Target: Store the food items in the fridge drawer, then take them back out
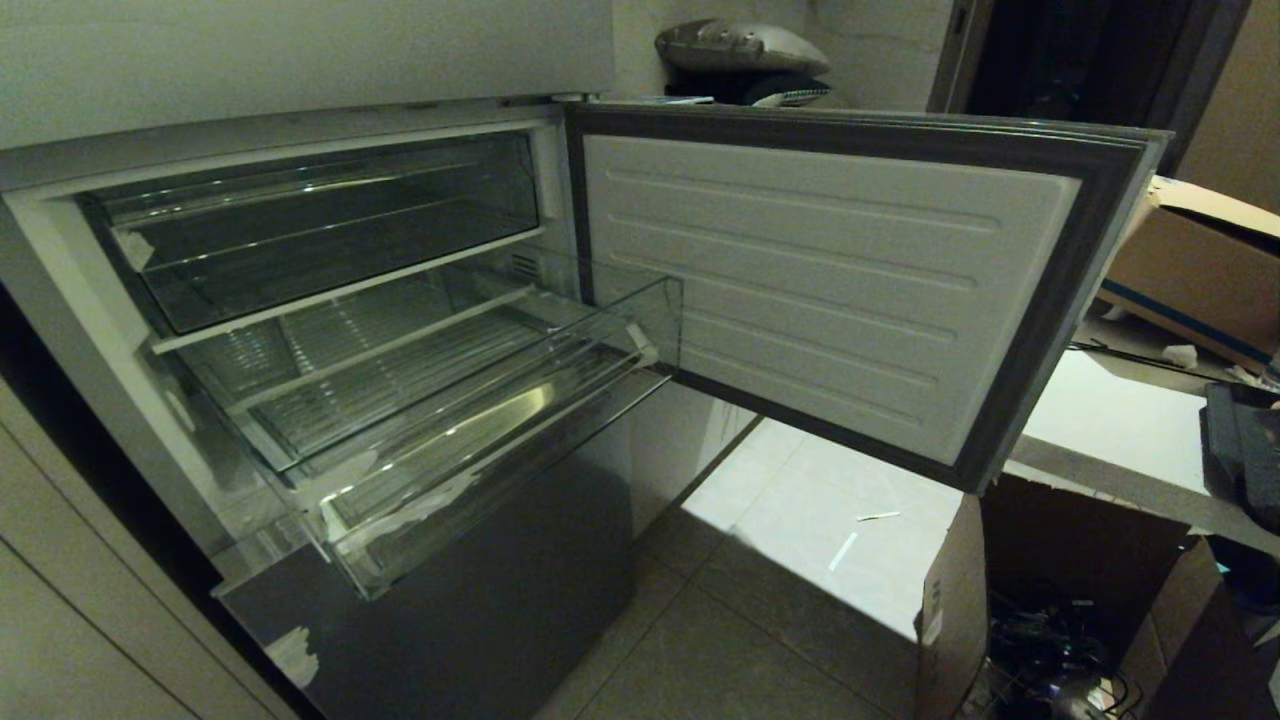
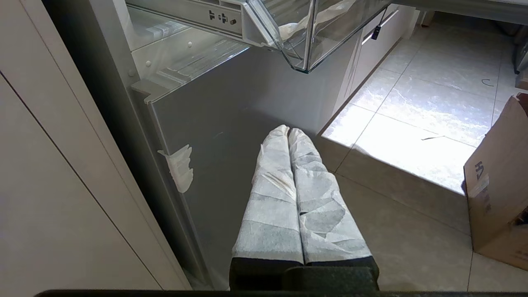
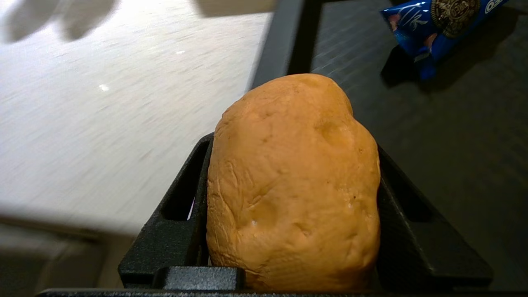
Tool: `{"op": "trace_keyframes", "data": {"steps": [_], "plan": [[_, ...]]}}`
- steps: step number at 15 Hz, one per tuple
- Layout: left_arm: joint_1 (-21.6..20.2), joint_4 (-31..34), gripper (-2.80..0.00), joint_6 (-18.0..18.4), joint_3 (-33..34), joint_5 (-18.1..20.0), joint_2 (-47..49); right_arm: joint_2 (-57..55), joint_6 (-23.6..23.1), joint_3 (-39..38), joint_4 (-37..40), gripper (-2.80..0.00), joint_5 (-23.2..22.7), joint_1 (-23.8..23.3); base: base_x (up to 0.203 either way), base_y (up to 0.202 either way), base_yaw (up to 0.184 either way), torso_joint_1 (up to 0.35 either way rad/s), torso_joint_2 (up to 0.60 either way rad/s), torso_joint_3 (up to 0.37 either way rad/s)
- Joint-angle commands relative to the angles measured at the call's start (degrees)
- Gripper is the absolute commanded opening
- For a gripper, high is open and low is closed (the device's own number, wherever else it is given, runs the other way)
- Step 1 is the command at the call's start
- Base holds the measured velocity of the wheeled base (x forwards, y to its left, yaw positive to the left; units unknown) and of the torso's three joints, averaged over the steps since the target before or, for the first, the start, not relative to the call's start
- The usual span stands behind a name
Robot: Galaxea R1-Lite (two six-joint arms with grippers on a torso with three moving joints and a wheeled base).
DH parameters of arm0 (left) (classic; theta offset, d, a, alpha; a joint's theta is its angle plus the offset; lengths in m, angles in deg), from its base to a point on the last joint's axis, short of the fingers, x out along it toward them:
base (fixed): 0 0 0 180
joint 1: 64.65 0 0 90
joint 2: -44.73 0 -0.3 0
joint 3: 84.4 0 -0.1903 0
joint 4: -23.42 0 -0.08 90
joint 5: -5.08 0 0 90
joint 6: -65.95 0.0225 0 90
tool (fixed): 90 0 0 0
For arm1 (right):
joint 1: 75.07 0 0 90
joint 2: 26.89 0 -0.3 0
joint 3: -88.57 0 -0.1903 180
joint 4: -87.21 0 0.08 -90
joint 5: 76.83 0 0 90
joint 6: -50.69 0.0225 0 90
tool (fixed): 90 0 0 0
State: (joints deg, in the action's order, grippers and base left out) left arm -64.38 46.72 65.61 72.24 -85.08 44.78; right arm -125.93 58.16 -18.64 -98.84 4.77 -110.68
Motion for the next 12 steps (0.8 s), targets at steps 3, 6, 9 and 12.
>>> {"op": "trace_keyframes", "data": {"steps": [3,6,9,12], "plan": [[0.0,0.0,-2.8,0.0,0.0,0.0,0.0,21.6,-2.0,-16.1,-0.3,-2.8,-2.1,3.1,0.0,0.0,0.0,0.0,0.0,0.0],[0.0,0.0,-2.8,0.0,0.0,0.0,0.0,37.5,-3.1,-28.1,0.4,-2.8,-2.2,7.4,0.0,0.0,0.0,0.0,0.0,0.0],[0.0,0.0,-2.8,0.0,0.0,0.0,0.0,56.9,-4.5,-38.7,1.8,-2.8,-2.1,14.3,0.0,0.0,0.0,0.0,0.0,0.0],[0.0,0.0,-2.8,0.0,0.0,0.0,0.0,75.2,-6.4,-47.0,7.4,-2.8,1.2,23.8,0.0,0.0,0.0,0.0,0.0,0.0]]}}
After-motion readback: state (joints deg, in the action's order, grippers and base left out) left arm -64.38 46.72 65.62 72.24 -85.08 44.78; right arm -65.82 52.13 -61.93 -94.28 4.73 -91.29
